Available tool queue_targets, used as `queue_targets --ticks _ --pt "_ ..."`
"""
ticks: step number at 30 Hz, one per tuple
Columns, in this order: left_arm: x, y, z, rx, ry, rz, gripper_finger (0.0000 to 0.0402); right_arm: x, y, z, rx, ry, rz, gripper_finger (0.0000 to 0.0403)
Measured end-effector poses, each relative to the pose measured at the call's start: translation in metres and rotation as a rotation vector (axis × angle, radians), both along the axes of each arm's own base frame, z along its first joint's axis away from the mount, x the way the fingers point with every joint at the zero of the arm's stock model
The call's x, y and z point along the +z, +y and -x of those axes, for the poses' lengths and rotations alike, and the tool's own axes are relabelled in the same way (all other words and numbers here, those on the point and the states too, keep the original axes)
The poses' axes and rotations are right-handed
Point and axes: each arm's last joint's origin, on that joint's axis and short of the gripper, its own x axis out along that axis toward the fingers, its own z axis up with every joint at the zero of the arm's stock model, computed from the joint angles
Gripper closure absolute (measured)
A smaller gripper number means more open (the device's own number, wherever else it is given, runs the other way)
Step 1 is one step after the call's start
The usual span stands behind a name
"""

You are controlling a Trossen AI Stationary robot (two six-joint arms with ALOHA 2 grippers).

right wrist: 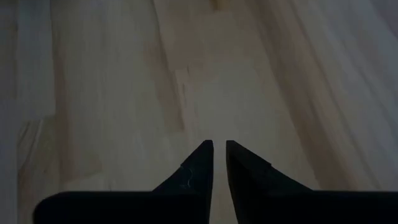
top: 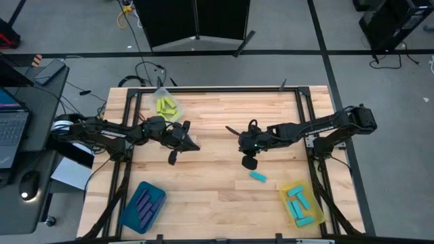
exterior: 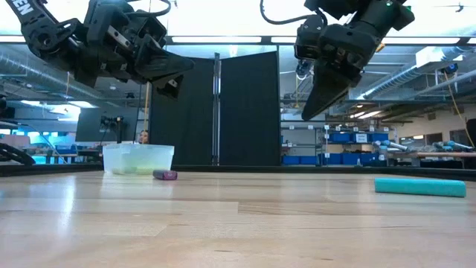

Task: Sort blocks
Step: Put the blue block into the yellow bin

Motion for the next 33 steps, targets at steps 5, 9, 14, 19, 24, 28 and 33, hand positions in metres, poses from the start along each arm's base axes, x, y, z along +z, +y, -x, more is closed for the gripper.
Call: queue_targets --ticks 5,9,14,19,24,28,33 --pt "0.001 0.000 0.000 0.006 -0.001 0.011 0.0396 -0.001 0.004 0.001 -0.008 0.012 -0.015 0.0328" --pt "0.000 0.000 0.000 0.014 0.001 0.018 0.0396 -0.002 0.007 0.003 -0.013 0.030 -0.024 0.0311" --pt "0.000 0.001 0.000 0.038 0.007 0.030 0.0396 -0.003 0.019 0.006 0.007 0.047 -0.013 0.0276" --pt "0.000 0.001 0.000 0.058 0.007 0.028 0.0396 -0.008 0.031 0.017 -0.044 0.139 -0.006 0.0234" --pt "0.000 0.002 -0.001 0.064 0.009 0.033 0.0396 -0.012 0.042 0.028 -0.103 0.227 -0.033 0.0197" --pt "0.000 0.002 -0.001 0.076 0.009 0.031 0.0396 -0.014 0.053 0.036 -0.121 0.282 -0.042 0.0173" --pt "0.000 0.002 -0.001 0.079 0.009 0.030 0.0396 -0.016 0.066 0.044 -0.116 0.311 -0.049 0.0151"
